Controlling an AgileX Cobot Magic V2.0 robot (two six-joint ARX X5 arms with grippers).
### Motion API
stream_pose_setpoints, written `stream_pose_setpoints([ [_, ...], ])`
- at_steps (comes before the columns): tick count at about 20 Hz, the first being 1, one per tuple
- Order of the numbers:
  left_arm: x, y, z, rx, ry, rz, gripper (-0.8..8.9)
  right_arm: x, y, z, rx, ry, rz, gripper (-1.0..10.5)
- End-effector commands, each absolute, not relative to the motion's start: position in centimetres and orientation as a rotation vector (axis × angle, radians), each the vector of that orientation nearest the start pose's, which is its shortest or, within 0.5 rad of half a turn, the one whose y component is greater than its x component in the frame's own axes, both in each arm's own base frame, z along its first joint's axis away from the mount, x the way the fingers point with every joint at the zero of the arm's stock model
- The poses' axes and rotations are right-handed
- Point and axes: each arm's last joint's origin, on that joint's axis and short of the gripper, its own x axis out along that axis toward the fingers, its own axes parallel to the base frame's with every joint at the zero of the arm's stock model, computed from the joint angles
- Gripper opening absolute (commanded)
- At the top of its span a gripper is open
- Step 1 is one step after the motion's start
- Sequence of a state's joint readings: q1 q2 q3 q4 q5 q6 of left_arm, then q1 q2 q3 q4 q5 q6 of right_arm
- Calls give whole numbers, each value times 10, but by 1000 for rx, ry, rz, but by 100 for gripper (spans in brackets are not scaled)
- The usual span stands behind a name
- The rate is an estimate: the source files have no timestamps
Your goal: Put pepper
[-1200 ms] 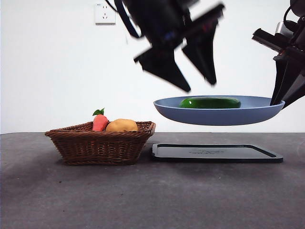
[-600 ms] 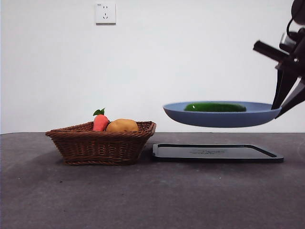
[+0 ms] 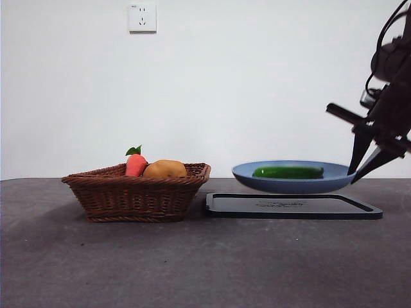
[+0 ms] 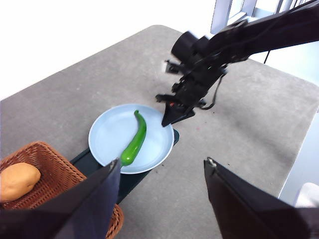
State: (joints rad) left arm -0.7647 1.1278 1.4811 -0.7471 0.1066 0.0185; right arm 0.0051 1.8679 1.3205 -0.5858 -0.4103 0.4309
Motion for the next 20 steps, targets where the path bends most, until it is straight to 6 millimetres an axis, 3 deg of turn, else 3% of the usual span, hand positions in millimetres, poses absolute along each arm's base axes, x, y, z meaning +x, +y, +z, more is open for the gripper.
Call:
stream_pose_setpoints([
  [1, 146, -145, 451, 152, 357, -869, 298, 390, 14, 187, 614, 1162, 138, 5],
  [7, 146, -146, 452, 145, 349, -870, 298, 395, 14, 171, 611, 1185, 129, 5],
  [14, 146, -146, 451, 143, 355, -870, 298, 394, 15, 168, 596, 1203, 129, 15],
  [18, 145, -146, 451, 145, 363, -869, 298, 395, 15, 168, 597, 1201, 130, 158],
  [20, 145, -145, 450, 146, 365, -868, 298, 394, 15, 170, 590, 1197, 138, 170],
])
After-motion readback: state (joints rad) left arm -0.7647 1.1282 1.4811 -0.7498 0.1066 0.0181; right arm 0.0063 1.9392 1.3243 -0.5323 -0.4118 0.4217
